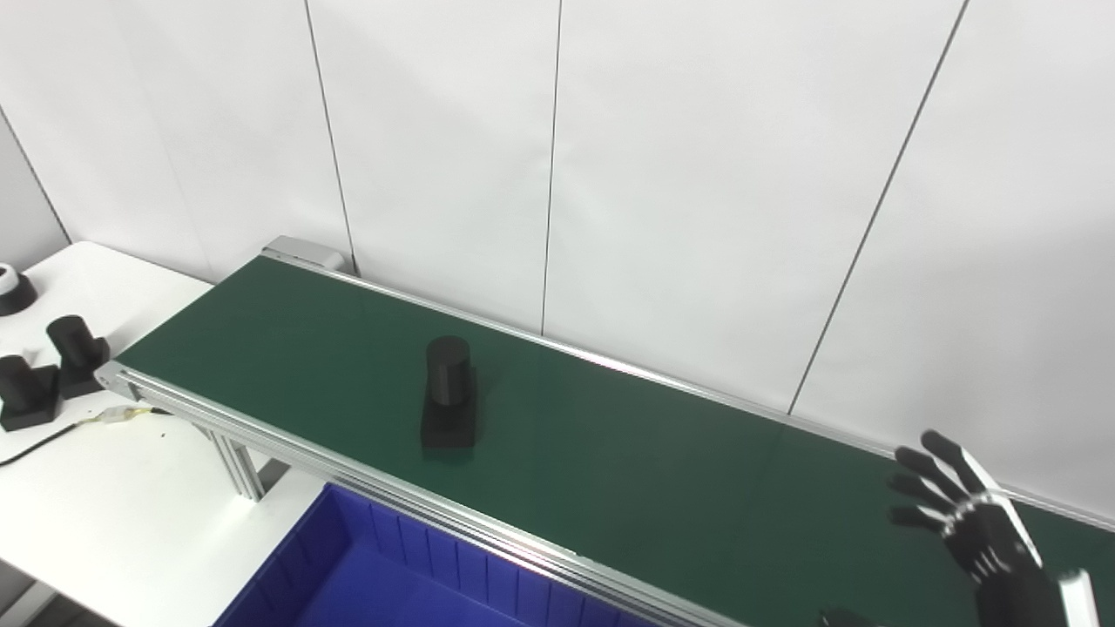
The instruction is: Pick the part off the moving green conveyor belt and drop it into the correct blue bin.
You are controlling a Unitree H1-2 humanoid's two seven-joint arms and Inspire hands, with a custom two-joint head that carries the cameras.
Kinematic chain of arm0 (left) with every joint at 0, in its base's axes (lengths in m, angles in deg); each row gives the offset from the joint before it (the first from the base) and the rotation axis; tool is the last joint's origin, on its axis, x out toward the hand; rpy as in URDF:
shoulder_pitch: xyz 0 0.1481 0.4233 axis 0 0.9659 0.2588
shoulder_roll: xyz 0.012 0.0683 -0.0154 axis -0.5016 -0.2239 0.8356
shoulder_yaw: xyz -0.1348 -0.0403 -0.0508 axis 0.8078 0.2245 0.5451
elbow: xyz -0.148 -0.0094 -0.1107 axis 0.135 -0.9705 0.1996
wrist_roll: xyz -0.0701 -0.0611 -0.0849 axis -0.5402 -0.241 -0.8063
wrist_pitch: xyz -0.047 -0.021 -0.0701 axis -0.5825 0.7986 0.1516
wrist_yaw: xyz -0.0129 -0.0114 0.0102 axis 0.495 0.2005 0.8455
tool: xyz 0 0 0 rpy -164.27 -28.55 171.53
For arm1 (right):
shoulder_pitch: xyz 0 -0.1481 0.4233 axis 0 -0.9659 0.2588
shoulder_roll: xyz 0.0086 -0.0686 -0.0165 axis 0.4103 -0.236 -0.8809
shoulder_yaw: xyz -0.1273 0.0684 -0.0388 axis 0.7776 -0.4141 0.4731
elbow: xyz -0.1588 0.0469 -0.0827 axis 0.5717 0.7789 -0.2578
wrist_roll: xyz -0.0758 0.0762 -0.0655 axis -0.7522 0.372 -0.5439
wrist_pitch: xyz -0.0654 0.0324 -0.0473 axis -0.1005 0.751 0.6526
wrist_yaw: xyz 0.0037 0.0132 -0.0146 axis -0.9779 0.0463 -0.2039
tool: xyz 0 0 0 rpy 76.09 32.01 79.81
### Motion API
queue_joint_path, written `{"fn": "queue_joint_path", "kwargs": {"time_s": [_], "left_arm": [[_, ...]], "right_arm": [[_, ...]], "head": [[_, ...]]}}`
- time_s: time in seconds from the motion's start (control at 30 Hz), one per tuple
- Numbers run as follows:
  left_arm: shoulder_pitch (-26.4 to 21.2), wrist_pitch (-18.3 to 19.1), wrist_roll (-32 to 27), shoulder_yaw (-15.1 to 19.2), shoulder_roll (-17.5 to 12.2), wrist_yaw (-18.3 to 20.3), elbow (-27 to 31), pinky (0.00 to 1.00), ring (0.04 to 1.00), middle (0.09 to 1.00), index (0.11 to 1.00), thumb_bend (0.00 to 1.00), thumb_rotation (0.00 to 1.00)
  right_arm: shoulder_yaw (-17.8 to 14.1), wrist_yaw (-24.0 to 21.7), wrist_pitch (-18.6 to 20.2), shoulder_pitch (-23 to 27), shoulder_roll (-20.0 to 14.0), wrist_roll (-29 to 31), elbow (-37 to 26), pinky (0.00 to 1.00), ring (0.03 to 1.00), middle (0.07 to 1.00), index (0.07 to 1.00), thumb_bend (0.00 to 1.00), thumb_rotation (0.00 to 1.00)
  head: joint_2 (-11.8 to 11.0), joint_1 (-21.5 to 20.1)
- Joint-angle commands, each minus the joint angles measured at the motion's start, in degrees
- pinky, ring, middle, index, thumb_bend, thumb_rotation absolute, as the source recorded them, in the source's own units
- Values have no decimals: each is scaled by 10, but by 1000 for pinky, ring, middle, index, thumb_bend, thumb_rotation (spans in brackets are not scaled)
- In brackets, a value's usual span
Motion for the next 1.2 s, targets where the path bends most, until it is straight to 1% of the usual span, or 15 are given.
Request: {"fn": "queue_joint_path", "kwargs": {"time_s": [0.0,0.03,0.17,0.3,0.4,0.57,0.67,0.7,0.73,0.77,0.87,0.93,1.0,1.03,1.17], "left_arm": [[-13,-23,-4,-2,4,-8,8,725,798,832,806,955,181],[-13,-23,-4,-4,4,-9,8,725,798,832,807,952,174],[-15,-23,4,-9,2,-16,7,713,789,831,810,949,209],[-16,-23,-4,-13,-1,-15,5,718,795,836,809,949,206],[-16,-23,-3,-17,-5,-19,6,713,793,838,811,949,240],[-12,-24,-6,-16,-10,-18,14,711,794,838,813,938,220],[-9,-24,-13,-14,-14,-14,18,721,804,842,813,939,219],[-8,-24,-14,-14,-16,-14,20,717,804,843,814,938,218],[-8,-23,-15,-15,-18,-15,22,717,804,843,814,938,219],[-7,-23,-16,-16,-20,-16,23,717,806,845,817,937,225],[-6,-23,-19,-16,-25,-14,27,719,811,851,827,940,242],[-5,-23,-24,-15,-27,-9,30,724,815,857,839,948,278],[-4,-24,-29,-15,-29,-7,32,724,817,859,844,948,270],[-4,-24,-28,-15,-30,-8,32,724,817,859,844,948,270],[-5,-24,-25,-14,-34,-12,31,712,821,864,842,949,255]], "right_arm": [[3,-5,14,27,3,-9,-1,619,746,812,870,881,261],[4,-5,22,34,3,-18,2,615,744,809,867,881,252],[7,-7,52,55,9,-44,7,654,738,786,866,878,265],[12,-12,73,69,15,-51,14,664,740,784,860,873,254],[15,-15,82,75,18,-53,18,669,746,790,861,865,235],[19,-12,88,81,24,-64,21,679,741,786,850,868,212],[24,-9,86,82,27,-78,20,680,739,783,841,874,228],[25,-8,85,81,27,-83,20,689,747,789,843,874,245],[28,-8,85,81,28,-90,19,691,748,790,844,873,248],[29,-8,86,81,28,-94,19,695,754,795,847,869,260],[34,-9,85,81,32,-97,20,713,770,809,854,855,268],[38,-10,87,84,34,-104,23,723,782,819,861,842,281],[41,-11,91,87,36,-112,23,725,784,826,865,835,305],[43,-12,96,89,39,-116,23,725,784,826,865,835,306],[50,-11,103,103,48,-126,33,729,778,824,866,832,307]], "head": [[1,1],[1,1],[3,-5],[6,-18],[9,-25],[21,-68],[30,-112],[30,-112],[33,-129],[33,-129],[38,-150],[39,-157],[40,-169],[42,-181],[44,-197]]}}
